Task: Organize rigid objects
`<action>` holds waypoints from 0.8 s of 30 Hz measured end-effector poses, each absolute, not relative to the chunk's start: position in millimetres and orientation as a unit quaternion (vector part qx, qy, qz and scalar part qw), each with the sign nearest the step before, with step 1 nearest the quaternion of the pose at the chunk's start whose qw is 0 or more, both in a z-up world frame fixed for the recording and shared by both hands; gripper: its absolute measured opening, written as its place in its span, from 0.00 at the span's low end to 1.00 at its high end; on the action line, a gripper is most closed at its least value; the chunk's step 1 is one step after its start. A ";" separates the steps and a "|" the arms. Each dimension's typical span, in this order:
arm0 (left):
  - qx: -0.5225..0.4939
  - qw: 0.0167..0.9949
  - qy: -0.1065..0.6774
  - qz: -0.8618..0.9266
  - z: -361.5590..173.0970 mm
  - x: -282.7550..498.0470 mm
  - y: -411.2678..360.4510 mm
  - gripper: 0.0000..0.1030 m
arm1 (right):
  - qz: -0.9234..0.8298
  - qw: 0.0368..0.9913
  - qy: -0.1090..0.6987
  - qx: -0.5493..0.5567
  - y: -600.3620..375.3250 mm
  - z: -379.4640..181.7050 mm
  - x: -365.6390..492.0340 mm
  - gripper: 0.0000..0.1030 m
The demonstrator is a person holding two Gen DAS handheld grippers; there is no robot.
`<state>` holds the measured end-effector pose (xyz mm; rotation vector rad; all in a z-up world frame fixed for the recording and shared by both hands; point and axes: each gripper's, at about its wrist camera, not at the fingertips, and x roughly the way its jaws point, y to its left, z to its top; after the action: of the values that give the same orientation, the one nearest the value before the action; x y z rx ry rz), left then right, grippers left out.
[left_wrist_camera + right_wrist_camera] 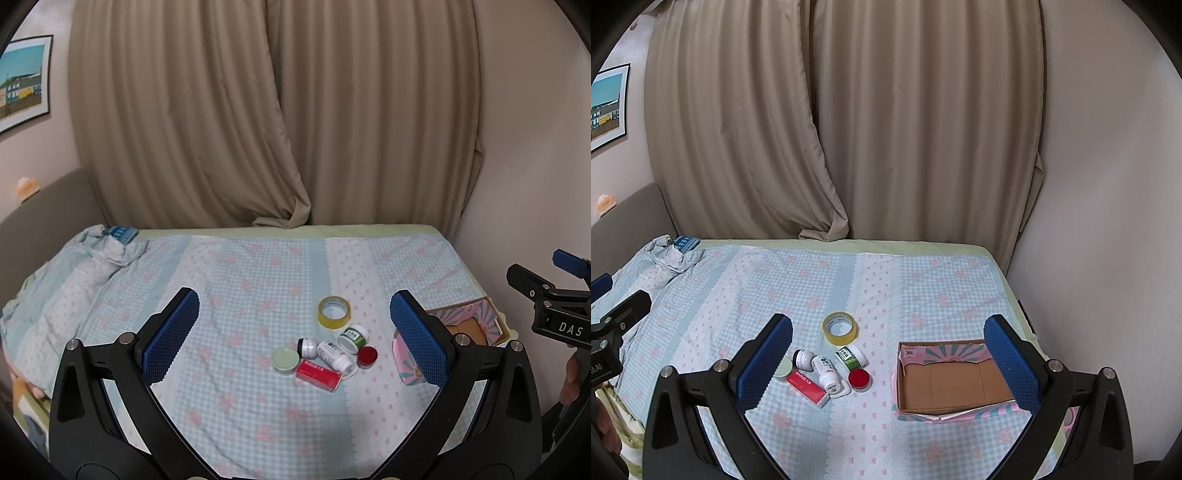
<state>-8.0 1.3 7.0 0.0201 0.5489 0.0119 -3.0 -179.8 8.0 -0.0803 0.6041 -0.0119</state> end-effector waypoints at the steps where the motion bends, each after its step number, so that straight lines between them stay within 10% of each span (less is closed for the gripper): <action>1: 0.010 0.962 0.271 0.006 6.6 -8.3 1.3 1.00 | -0.006 0.953 0.299 -0.039 -180.1 8.2 -0.7 1.00; 24: 0.003 0.961 0.278 0.003 6.4 -10.9 0.2 1.00 | -0.005 0.954 0.298 -0.037 -179.5 6.1 -7.3 1.00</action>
<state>-10.9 0.2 6.4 0.0067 0.5636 0.0059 -7.3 -179.5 6.1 -0.0753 0.6049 -0.0097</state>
